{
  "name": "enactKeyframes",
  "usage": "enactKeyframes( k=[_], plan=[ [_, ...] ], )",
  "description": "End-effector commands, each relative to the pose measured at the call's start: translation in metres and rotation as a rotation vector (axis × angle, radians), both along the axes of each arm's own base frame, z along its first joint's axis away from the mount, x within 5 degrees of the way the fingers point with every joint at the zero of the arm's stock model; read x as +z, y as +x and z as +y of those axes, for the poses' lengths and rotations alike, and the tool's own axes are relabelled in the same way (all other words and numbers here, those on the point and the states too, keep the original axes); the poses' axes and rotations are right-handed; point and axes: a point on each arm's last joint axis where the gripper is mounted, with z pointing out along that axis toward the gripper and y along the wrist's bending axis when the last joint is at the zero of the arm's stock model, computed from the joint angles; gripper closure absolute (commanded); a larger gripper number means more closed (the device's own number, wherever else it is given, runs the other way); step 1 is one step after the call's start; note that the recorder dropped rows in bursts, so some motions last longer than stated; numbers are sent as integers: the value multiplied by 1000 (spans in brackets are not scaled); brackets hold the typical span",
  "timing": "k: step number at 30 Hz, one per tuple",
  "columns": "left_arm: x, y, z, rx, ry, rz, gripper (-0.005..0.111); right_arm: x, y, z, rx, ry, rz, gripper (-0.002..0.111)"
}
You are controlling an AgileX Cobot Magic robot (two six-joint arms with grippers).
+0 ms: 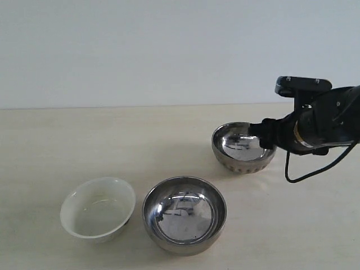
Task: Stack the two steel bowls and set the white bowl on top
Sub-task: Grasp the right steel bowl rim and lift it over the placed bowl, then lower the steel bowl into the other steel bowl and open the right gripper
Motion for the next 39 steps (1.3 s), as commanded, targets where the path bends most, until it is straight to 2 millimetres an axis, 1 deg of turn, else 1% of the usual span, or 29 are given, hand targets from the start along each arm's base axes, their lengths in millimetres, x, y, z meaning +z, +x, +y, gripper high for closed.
enactKeyframes(
  k=[1,2,3,4,5,6,7,8,9,10,12,16,19,21,23,24,28,30,32,34,36,39],
  plan=[
    [0,0,0,-3,-5,-7,103,-19,16,-10,-2,81,43,42],
    [0,0,0,-3,-5,-7,103,-27,20,-7,18,100,60,42],
    [0,0,0,-3,-5,-7,103,-30,22,-4,35,117,66,42],
    [0,0,0,-3,-5,-7,103,-39,27,4,84,169,84,43],
    [0,0,0,-3,-5,-7,103,-43,30,10,117,203,91,49],
    [0,0,0,-3,-5,-7,103,-46,32,13,132,231,98,59],
    [0,0,0,-3,-5,-7,103,-47,34,16,142,249,100,72],
    [0,0,0,-3,-5,-7,103,-48,34,17,149,257,103,87],
    [0,0,0,-3,-5,-7,103,-47,34,17,159,258,100,105],
    [0,0,0,-3,-5,-7,103,-44,33,18,166,262,93,108],
    [0,0,0,-3,-5,-7,103,-33,32,21,203,289,69,108],
    [0,0,0,-3,-5,-7,103,2,27,29,295,372,-8,108],
    [0,0,0,-3,-5,-7,103,27,18,37,415,426,-47,108],
    [0,0,0,-3,-5,-7,103,38,9,42,505,452,-32,108],
    [0,0,0,-3,-5,-7,103,45,-1,45,601,438,15,108],
    [0,0,0,-3,-5,-7,103,48,-5,46,615,464,43,108],
    [0,0,0,-3,-5,-7,103,48,-23,55,776,529,92,108],
    [0,0,0,-3,-5,-7,103,45,-30,62,812,545,119,108],
    [0,0,0,-3,-5,-7,103,38,-37,68,840,520,130,108],
    [0,0,0,-3,-5,-7,103,28,-42,70,834,462,129,108],
    [0,0,0,-3,-5,-7,103,19,-43,69,782,389,125,108],
    [0,0,0,-3,-5,-7,103,10,-40,62,709,321,116,108]
  ],
)
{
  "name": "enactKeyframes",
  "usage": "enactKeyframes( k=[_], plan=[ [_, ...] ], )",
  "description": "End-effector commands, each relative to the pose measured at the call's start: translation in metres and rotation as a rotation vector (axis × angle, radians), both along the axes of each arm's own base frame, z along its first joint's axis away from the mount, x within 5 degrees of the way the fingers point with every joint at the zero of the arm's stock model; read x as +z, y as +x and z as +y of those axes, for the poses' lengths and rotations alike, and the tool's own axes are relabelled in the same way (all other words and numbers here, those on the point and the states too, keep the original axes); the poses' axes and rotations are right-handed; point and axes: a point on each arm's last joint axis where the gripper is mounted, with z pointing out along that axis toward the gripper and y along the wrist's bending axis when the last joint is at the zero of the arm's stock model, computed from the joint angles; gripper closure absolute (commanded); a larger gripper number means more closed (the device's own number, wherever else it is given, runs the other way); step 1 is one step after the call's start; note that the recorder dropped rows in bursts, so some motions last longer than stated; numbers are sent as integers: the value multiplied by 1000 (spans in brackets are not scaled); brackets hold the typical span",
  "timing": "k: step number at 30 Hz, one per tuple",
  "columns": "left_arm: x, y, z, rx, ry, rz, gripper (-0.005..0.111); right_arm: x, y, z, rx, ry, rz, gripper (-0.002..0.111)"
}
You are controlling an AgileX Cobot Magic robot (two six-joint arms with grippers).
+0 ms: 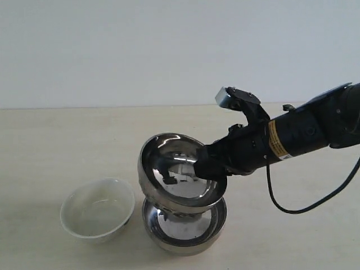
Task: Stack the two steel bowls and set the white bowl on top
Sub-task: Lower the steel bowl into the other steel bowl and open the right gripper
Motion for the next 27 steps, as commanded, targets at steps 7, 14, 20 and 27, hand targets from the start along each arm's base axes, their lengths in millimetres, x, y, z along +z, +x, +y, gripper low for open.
enactKeyframes(
  k=[7,14,20,27],
  plan=[
    [0,0,0,-3,-5,-7,103,-11,0,-11,-101,-98,-39,108],
    [0,0,0,-3,-5,-7,103,-29,-10,-21,-134,-179,-23,108],
    [0,0,0,-3,-5,-7,103,-27,-10,-19,-119,-164,-19,108],
    [0,0,0,-3,-5,-7,103,-24,-14,-14,-27,-133,-33,106]
  ],
)
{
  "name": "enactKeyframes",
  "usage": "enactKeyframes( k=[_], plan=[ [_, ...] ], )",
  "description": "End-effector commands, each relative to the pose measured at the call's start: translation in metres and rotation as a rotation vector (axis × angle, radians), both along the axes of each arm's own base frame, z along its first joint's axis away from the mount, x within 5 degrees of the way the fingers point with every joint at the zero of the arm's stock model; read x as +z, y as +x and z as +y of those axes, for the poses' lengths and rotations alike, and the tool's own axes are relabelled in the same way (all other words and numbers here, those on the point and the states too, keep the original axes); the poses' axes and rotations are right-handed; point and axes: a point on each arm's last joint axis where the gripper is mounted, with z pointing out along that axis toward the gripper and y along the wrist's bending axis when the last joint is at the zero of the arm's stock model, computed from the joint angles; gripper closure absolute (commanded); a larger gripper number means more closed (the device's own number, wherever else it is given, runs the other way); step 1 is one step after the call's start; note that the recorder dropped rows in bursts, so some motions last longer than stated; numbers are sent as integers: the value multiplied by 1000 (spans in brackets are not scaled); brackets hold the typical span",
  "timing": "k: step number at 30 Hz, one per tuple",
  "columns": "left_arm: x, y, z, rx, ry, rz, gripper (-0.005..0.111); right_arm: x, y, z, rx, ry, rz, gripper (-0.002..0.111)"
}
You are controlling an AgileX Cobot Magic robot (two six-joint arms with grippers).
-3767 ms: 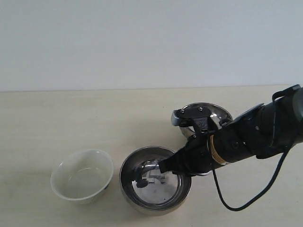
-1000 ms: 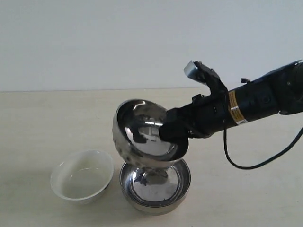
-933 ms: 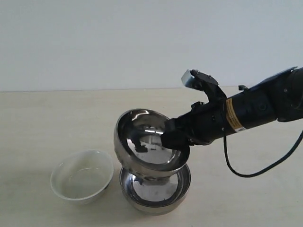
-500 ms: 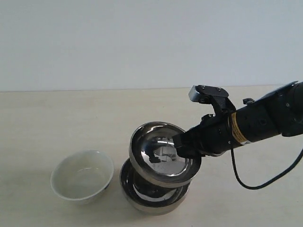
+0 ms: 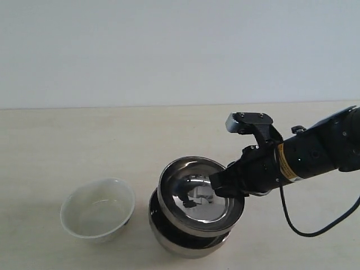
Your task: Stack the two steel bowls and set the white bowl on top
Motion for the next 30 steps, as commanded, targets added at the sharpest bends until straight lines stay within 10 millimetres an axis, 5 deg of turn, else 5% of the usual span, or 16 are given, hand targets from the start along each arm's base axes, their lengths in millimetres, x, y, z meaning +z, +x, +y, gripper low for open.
enactKeyframes(
  k=[1,6,15,19,24,30],
  plan=[
    [0,0,0,-3,-5,-7,103,7,-2,4,52,32,-10,102],
    [0,0,0,-3,-5,-7,103,7,-2,4,41,36,-5,64],
    [0,0,0,-3,-5,-7,103,17,4,9,70,65,-33,61],
    [0,0,0,-3,-5,-7,103,34,8,17,121,137,-48,69],
    [0,0,0,-3,-5,-7,103,52,8,21,161,180,-84,107],
    [0,0,0,-3,-5,-7,103,49,13,13,73,107,-128,108]
  ],
)
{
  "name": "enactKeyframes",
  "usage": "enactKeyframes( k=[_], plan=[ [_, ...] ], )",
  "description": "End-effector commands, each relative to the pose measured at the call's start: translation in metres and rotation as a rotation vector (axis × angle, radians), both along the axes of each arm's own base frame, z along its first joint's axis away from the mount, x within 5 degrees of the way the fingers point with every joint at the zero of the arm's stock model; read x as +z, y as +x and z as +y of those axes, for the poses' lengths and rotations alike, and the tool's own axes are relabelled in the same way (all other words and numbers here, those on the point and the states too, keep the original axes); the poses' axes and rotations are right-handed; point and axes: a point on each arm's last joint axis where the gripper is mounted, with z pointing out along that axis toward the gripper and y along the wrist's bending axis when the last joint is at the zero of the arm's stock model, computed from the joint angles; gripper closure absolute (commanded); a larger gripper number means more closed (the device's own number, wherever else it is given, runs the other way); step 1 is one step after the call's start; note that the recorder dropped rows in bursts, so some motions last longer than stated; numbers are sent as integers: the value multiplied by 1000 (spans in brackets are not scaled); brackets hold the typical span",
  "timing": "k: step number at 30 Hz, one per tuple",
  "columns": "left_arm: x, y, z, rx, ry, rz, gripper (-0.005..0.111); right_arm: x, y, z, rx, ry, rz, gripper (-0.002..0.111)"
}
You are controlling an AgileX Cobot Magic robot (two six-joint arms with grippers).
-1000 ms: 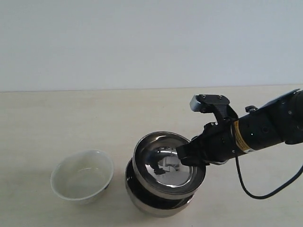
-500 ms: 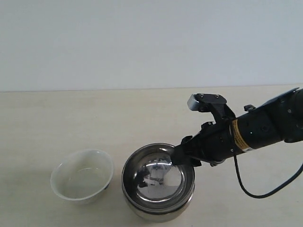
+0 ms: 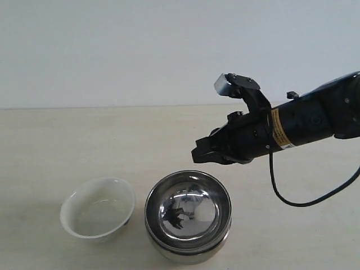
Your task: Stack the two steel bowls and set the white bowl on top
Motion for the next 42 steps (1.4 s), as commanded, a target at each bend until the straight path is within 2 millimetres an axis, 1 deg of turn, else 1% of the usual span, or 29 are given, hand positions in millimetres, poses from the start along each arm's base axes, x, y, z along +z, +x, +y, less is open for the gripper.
enactKeyframes(
  k=[1,4,5,7,10,13,19,23,25,28,29,31,32,34,37,38,40,42],
  plan=[
    [0,0,0,-3,-5,-7,103,-9,5,-12,-130,-102,-49,108],
    [0,0,0,-3,-5,-7,103,-22,1,-19,-177,-156,-33,108],
    [0,0,0,-3,-5,-7,103,-26,-3,-20,-173,-162,-17,108],
    [0,0,0,-3,-5,-7,103,-27,-7,-18,-138,-140,9,108],
    [0,0,0,-3,-5,-7,103,-26,-11,-14,-69,-122,4,108],
    [0,0,0,-3,-5,-7,103,-25,-11,-14,-65,-119,-5,108],
    [0,0,0,-3,-5,-7,103,-12,-10,-11,-73,-51,-47,108],
    [0,0,0,-3,-5,-7,103,-8,-17,-4,4,22,-15,108],
    [0,0,0,-3,-5,-7,103,-12,-19,-3,6,3,-12,108],
    [0,0,0,-3,-5,-7,103,-24,-9,-11,-101,-124,-51,108],
    [0,0,0,-3,-5,-7,103,-28,-6,-12,-129,-141,-43,108],
    [0,0,0,-3,-5,-7,103,-35,-8,-9,-97,-127,-8,108],
    [0,0,0,-3,-5,-7,103,-35,-9,-8,-82,-115,1,108],
    [0,0,0,-3,-5,-7,103,-31,-10,-6,-69,-98,-5,108],
    [0,0,0,-3,-5,-7,103,-8,-7,-4,-65,-56,-65,108],
    [0,0,0,-3,-5,-7,103,-4,-7,-4,-61,-49,-74,108],
    [0,0,0,-3,-5,-7,103,0,-8,-4,-59,-38,-81,108],
    [0,0,0,-3,-5,-7,103,1,-12,-1,-19,-12,-66,108]
  ],
)
